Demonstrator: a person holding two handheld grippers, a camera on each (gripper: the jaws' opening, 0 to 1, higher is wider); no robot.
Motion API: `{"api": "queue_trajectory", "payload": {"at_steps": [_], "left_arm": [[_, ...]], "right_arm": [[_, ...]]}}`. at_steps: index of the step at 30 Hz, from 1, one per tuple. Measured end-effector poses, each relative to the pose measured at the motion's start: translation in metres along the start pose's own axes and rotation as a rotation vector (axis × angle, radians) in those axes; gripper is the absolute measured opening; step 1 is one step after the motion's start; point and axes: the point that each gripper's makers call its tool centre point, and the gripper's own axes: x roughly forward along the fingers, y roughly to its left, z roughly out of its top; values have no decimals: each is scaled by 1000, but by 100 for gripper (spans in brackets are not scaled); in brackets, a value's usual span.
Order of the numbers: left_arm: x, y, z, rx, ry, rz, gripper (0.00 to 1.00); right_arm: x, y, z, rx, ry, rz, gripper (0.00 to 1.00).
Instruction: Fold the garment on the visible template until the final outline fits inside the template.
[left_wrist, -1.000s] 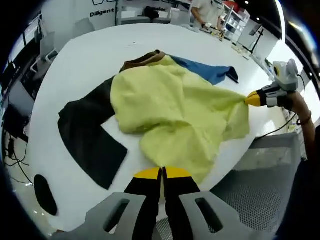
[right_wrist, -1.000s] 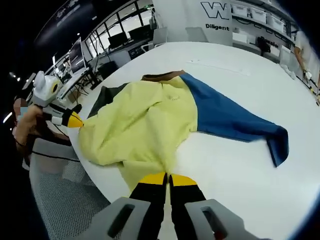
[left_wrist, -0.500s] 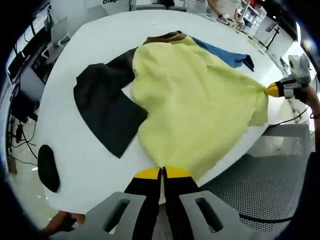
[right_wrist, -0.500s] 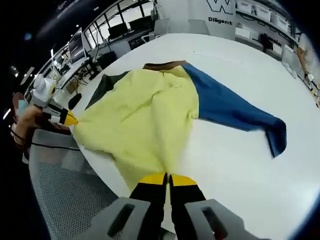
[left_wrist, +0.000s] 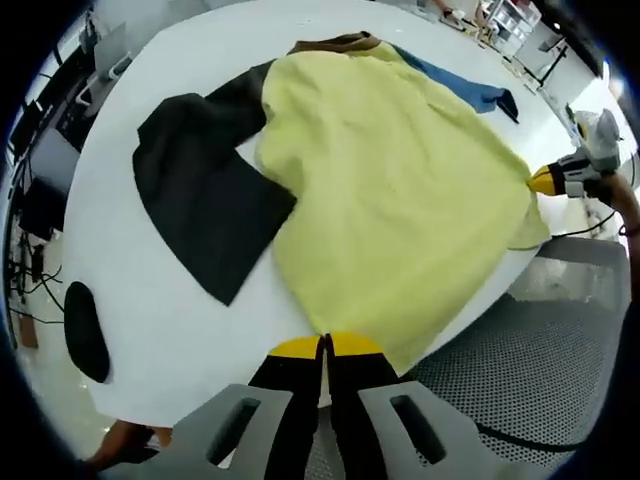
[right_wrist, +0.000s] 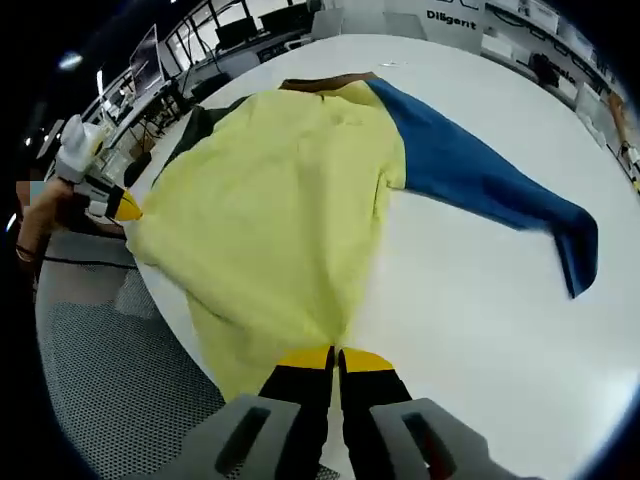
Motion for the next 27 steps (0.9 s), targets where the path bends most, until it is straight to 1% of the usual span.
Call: {"api": "queue_trajectory", "payload": {"at_steps": [5, 8, 9, 11, 12, 14, 15, 16, 19, 20, 21, 22, 25, 26, 27], "left_arm": [[3, 2, 1, 4, 4, 10, 0], [2, 2, 2, 3, -4, 18, 1], [1, 3, 3, 7, -9, 29, 4], [0, 7, 2, 10, -8, 52, 10], [-1, 9, 1, 8, -5, 58, 13], [-6, 11, 0, -8, -6, 64, 17], [-9, 11, 1, -12, -12, 62, 21], [-11, 12, 4, -18, -26, 64, 23], [-19, 11, 14, -17, -66, 62, 25], [-24, 10, 21, -12, -92, 58, 25], [-27, 11, 30, -4, -135, 60, 25], [-30, 10, 36, 4, -158, 55, 26], [-36, 11, 55, -17, -207, 40, 31], [-39, 13, 65, -24, -245, 45, 33], [-42, 12, 70, -25, -259, 46, 35]], "right_arm": [[4, -1, -2, -5, -2, -4, 0], [5, -2, 1, -10, -26, -13, 0], [4, -2, 2, 14, -40, -17, 0], [0, -3, 3, 15, -47, -19, 0], [-2, -4, 7, 3, -73, -26, 2], [-7, -6, 12, 18, -97, -32, 8], [-11, -8, 17, 29, -118, -32, 12], [-13, -8, 19, 30, -127, -32, 15], [-23, -11, 35, 43, -195, -30, 25], [-25, -11, 40, 50, -213, -24, 29], [-27, -11, 45, 56, -235, -20, 33], [-31, -12, 50, 67, -253, -17, 36], [-37, -14, 63, 77, -302, -12, 44], [-40, -15, 70, 77, -326, -11, 47], [-42, -16, 74, 78, -337, -11, 50]]}}
